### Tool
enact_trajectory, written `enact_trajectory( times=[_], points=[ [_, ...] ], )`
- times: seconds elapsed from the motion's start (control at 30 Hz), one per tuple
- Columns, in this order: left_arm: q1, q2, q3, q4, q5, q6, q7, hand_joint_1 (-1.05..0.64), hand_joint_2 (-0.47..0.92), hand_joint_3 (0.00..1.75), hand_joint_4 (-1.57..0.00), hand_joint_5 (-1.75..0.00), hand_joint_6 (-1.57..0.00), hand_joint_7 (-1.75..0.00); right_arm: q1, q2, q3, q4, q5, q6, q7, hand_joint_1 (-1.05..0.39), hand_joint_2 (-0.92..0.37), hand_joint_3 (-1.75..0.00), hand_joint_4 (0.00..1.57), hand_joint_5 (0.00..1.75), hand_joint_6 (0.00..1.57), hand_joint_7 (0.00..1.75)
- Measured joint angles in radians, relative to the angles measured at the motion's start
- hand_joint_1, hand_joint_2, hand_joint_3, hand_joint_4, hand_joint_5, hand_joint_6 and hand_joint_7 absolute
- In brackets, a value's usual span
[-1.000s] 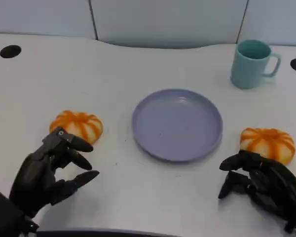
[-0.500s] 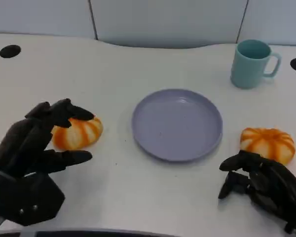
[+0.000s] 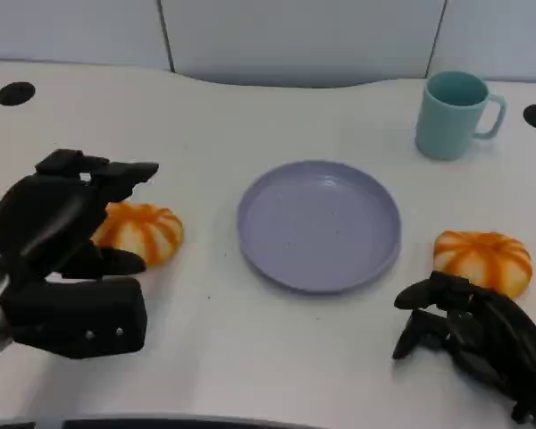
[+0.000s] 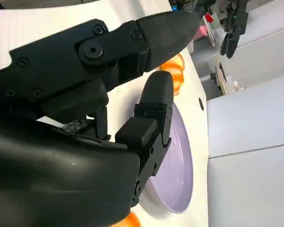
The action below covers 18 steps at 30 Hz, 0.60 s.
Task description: Grasp the bread from the table and place it into the plate.
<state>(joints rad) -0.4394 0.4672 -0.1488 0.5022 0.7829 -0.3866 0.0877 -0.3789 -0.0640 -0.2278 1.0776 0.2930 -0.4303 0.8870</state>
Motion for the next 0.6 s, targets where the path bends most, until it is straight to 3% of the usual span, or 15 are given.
enact_trajectory(
  times=[0.2,0.6],
  points=[
    [-0.095,0.003,-0.088,0.136,0.01,0.055,-0.004,-0.86,0.88,0.0,-0.01,-0.25,-0.19,0.0,-0.003,0.0,-0.005,0.006,0.006,0.008,0.014,-0.55,-0.92,-0.09,0.67,1.3,0.79,0.8],
    [-0.248,-0.036,-0.243,0.343,0.013,0.163,-0.08,-0.88,0.88,0.01,0.0,-0.11,-0.13,0.0,0.005,0.0,-0.002,-0.002,0.005,-0.003,0.01,-0.54,-0.92,-0.1,0.67,1.35,0.79,0.81]
  ],
)
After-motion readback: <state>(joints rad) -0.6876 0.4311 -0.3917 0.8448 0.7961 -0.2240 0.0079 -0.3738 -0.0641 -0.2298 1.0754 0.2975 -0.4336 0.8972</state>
